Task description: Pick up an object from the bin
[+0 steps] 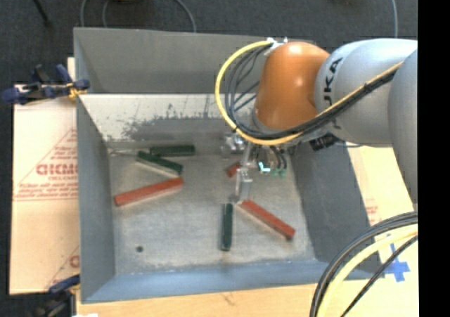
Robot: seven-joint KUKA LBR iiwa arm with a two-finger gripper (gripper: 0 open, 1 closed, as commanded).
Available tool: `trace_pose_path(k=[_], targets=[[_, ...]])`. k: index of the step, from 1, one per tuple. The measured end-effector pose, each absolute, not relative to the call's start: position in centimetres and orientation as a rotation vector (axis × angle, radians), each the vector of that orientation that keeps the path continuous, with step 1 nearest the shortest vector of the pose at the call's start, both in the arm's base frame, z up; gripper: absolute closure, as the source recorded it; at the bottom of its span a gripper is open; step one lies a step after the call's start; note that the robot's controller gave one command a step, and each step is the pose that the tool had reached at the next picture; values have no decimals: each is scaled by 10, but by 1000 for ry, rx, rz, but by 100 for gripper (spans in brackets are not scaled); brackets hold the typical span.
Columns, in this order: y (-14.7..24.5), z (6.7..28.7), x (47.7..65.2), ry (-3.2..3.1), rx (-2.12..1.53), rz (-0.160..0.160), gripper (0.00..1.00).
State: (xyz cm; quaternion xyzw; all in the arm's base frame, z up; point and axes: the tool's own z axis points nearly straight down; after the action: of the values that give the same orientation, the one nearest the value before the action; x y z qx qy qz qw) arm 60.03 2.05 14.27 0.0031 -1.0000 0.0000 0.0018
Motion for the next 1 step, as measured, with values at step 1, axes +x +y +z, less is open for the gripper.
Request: trace_pose_path(k=[1], targets=[[20, 147, 602, -3146, 9, 0, 0]])
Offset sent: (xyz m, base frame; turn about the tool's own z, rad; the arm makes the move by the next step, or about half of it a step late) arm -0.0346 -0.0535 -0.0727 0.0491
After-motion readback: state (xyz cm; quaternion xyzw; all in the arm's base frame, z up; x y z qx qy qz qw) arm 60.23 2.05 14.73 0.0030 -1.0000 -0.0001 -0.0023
